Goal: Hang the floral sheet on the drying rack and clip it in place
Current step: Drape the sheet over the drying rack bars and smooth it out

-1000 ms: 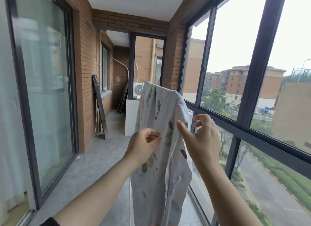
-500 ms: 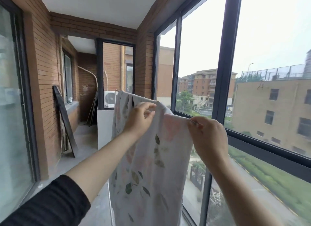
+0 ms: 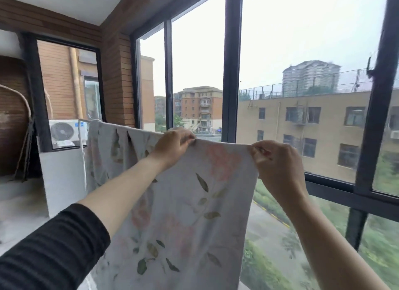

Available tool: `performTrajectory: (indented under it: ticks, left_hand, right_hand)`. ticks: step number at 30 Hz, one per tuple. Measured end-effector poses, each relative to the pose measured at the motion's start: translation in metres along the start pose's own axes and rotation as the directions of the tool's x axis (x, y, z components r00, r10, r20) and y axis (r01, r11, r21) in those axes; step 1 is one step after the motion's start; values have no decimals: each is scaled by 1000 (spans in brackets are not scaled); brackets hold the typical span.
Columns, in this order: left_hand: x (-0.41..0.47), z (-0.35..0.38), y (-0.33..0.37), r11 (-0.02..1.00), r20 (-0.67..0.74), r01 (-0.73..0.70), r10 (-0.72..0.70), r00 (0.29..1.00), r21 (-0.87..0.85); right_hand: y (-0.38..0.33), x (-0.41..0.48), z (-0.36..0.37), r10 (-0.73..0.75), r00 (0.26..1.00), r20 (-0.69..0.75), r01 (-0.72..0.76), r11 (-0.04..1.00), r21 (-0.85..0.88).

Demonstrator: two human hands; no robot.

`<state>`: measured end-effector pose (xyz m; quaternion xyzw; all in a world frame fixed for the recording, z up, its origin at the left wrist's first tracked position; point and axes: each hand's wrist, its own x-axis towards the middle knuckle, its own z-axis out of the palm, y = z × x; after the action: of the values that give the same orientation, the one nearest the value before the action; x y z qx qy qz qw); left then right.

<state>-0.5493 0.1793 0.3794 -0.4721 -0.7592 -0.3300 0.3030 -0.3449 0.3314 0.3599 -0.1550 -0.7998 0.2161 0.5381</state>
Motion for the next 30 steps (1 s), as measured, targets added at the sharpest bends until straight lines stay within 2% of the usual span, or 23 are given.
performTrajectory:
  ticks: [8,15,21,26,30]
  left_hand:
    - [-9,10,23,993,-46,-113,111,993,-31]
    - [-15,20,42,976,25,-199,197,980,86]
    - [-19,27,47,947,132,-270,249,960,175]
    - [-31,35,48,899,247,-368,310,918,239]
    - [-41,43,51,868,285,-411,335,898,277]
  right_hand:
    - [15,-25,-25,12,999,45,-13,1000,25]
    - [51,-48,-27,42,994,98,-44,999,19]
    - [80,-78,-9,92,973,211,-97,995,11]
    - [95,-109,1,104,963,249,-119,992,45]
    - [107,-132,10,111,955,275,-137,988,77]
